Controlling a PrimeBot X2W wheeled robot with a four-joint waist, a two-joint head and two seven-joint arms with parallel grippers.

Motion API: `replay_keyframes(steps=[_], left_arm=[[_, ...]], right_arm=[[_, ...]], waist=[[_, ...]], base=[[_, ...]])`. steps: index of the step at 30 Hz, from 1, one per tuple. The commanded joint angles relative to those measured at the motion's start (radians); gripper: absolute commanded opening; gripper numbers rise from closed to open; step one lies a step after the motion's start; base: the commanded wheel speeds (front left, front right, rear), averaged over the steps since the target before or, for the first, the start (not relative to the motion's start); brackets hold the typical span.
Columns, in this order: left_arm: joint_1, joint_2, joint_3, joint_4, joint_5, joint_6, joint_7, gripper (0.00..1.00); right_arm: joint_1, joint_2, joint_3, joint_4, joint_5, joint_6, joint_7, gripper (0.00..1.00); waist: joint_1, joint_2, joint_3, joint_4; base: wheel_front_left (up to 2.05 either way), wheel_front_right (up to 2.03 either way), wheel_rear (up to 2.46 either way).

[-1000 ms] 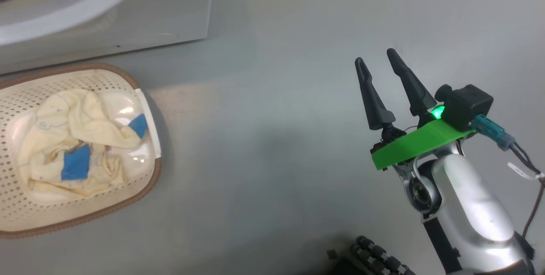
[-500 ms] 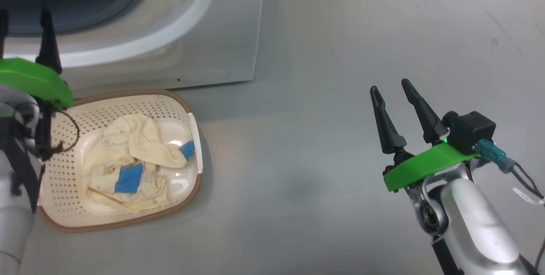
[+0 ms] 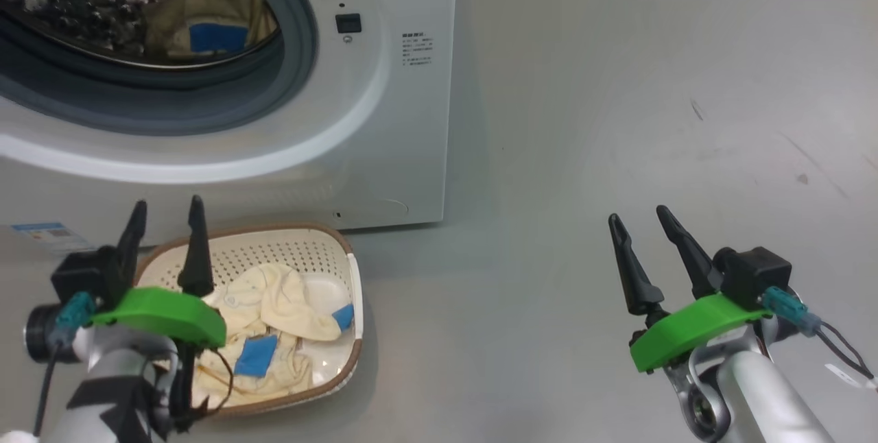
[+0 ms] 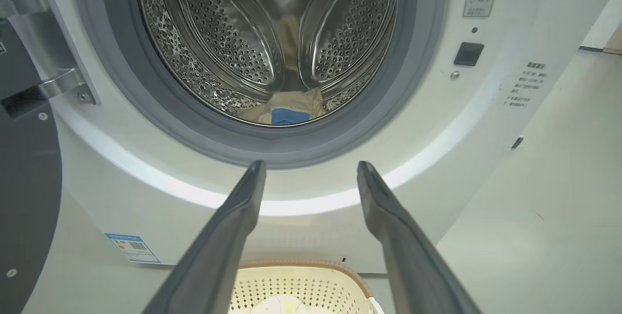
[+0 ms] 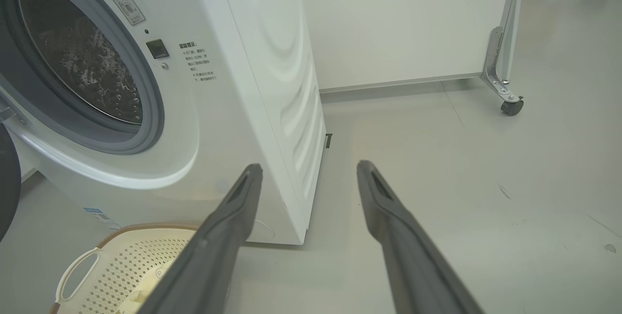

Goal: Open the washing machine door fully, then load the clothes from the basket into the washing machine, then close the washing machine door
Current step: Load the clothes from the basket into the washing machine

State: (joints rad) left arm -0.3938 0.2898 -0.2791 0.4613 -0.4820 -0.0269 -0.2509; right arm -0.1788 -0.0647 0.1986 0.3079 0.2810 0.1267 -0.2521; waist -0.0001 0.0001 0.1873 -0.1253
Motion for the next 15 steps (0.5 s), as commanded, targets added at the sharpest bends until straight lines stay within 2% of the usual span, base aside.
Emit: replay_keyframes(steps=[1, 6, 10, 15], left_arm=[[-0.022, 0.026, 0.044, -0.039, 0.010, 0.007, -0.011, 1.00], [0.096, -0.029, 0.054, -0.141, 0.043, 0.023, -0.011, 1.00], [0.159, -0.060, 0.055, -0.180, 0.075, 0.007, -0.011, 1.00], [0.204, -0.098, 0.075, -0.213, 0.129, 0.011, -0.011, 1.00]], right_arm=[[-0.011, -0.012, 0.014, -0.028, 0.002, 0.004, -0.010, 1.00], [0.015, -0.015, 0.019, -0.023, 0.008, 0.004, -0.010, 1.00], [0.030, -0.015, 0.019, -0.021, 0.011, 0.004, -0.010, 1.00], [0.038, -0.012, 0.015, -0.027, 0.015, 0.004, -0.010, 1.00]], waist=[[0.0001, -0.0001, -0.033, 0.016], [0.0001, -0.0001, -0.084, 0.027], [0.0001, -0.0001, -0.115, 0.036], [0.0001, -0.0001, -0.134, 0.038]], base=[[0.00, 0.00, 0.00], [0.00, 0.00, 0.00], [0.00, 0.00, 0.00], [0.00, 0.00, 0.00]])
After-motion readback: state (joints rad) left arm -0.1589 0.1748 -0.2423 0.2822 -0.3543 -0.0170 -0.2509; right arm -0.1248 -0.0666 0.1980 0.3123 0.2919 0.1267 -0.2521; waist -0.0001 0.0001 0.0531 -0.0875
